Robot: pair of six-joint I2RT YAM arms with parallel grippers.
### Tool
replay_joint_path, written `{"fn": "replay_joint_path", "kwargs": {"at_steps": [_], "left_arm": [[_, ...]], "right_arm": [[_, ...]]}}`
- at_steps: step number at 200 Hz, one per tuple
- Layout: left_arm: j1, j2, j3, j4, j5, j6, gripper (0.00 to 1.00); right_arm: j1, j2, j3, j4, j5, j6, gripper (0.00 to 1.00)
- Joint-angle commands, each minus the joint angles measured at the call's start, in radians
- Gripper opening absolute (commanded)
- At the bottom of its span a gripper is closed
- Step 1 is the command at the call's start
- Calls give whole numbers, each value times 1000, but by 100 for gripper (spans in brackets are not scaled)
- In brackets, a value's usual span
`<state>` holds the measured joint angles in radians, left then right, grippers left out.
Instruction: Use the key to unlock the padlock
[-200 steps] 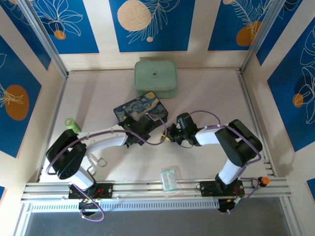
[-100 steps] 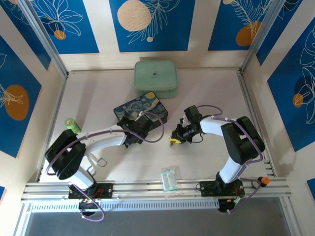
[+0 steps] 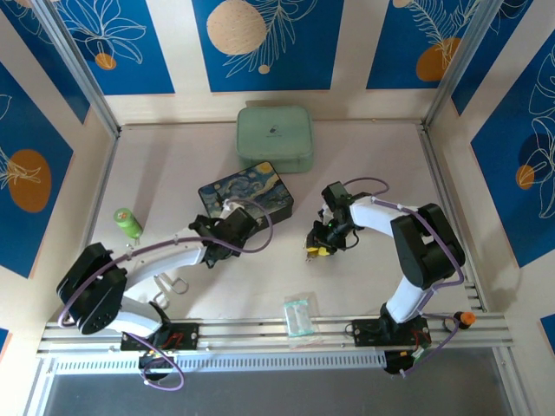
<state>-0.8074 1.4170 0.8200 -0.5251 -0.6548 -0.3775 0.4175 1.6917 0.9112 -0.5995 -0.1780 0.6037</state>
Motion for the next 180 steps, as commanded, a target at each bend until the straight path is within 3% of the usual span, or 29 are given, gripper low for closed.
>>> {"fn": "replay_joint_path", "kwargs": {"at_steps": [1,38,60,123,180], "left_arm": [[49,4,-13,0,1,-53,99],[142,-37,-21,36,32,-1,99],[206,-36,-18,50,48,15,99],[392,-56,-30,183,212,71,99],[445,-108,-45,179,273,78,99]], "right_arm": [[8,-7,7,-124,147,-28,31],[35,-24,14,-123,184,-18,32],[36,-32,17,-124,196,-10,37],[38,-49,-2,-80,192,1,39],[35,-104,-15,-42,181,6,50]]}}
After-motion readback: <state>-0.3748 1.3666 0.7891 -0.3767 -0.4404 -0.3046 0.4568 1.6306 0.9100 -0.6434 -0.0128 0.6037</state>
